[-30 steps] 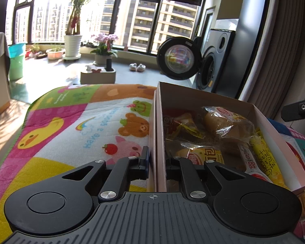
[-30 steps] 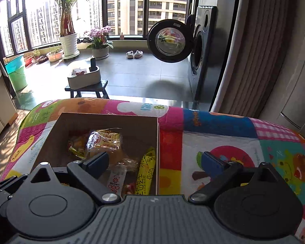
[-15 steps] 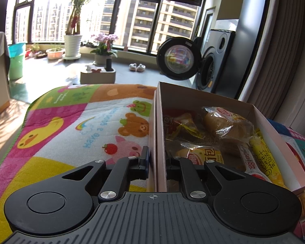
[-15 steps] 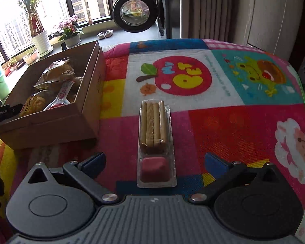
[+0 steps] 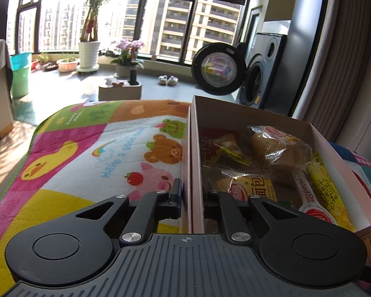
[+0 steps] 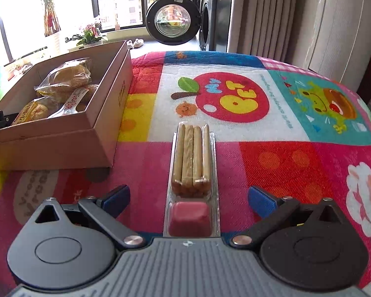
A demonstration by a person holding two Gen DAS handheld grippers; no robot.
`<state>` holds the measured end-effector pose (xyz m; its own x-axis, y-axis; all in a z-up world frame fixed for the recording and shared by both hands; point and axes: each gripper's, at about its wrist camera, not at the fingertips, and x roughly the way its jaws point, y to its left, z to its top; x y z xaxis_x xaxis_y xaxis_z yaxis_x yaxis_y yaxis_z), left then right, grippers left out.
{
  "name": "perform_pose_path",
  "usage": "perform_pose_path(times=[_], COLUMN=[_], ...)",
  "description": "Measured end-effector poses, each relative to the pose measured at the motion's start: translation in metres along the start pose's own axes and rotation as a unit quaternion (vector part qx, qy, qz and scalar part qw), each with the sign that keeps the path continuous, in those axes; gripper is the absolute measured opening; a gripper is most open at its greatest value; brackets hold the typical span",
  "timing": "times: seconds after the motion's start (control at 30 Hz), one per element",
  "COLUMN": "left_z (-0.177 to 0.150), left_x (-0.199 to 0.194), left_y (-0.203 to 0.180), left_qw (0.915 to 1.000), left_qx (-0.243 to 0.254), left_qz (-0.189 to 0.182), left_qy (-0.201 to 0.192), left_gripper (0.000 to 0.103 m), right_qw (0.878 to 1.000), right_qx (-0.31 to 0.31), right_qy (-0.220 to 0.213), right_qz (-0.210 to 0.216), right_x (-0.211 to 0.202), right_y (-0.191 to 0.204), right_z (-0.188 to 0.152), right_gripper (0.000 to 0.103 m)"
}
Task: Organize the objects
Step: 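Grasp the biscuit-stick tray with pink cup using the right gripper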
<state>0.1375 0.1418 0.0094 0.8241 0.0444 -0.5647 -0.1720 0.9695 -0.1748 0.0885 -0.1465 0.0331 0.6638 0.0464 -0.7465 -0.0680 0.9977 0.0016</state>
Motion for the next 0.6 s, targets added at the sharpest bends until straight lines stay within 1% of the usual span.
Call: perform_pose_path(times=[0.03,0.1,0.13,0.2,0.23,0.3,0.4,0.53,0.6], left_z=[0.000,0.000,0.000,0.000,0.000,0.000,0.000,0.000,0.000], left_x=[0.000,0.000,0.000,0.000,0.000,0.000,0.000,0.000,0.000], left_y=[0.000,0.000,0.000,0.000,0.000,0.000,0.000,0.000,0.000], left_qw=[1.0000,1.0000,1.0000,1.0000,1.0000,1.0000,1.0000,1.0000,1.0000], left_qx=[0.000,0.000,0.000,0.000,0.000,-0.001,0.000,0.000,0.000], left_qz=[0.000,0.000,0.000,0.000,0.000,0.000,0.000,0.000,0.000], left_qy=[0.000,0.000,0.000,0.000,0.000,0.000,0.000,0.000,0.000], left_gripper=[0.012,0.012,0.012,0.012,0.012,0.012,0.012,0.012,0.012], right_qw=[1.000,1.000,1.000,0.998,0.998,0.997,0.997,0.999,0.999], right_qx=[-0.002,-0.015,-0.027,-0.051,-0.060,-0.073,-0.067,-0.039,-0.027], right_qy=[-0.002,-0.009,-0.014,-0.021,-0.022,-0.021,-0.013,0.000,0.004], right_qz=[0.002,0.006,0.005,0.007,0.007,0.011,0.018,0.025,0.017], right_x=[0.002,0.005,0.005,0.003,0.001,-0.002,-0.006,-0.013,-0.017], right_y=[0.001,0.005,0.009,0.016,0.019,0.023,0.022,0.008,0.002], right_z=[0.003,0.008,0.009,0.010,0.009,0.009,0.008,0.003,-0.001], right_gripper=[0.095,0.087,0.084,0.070,0.067,0.050,0.036,0.033,0.033])
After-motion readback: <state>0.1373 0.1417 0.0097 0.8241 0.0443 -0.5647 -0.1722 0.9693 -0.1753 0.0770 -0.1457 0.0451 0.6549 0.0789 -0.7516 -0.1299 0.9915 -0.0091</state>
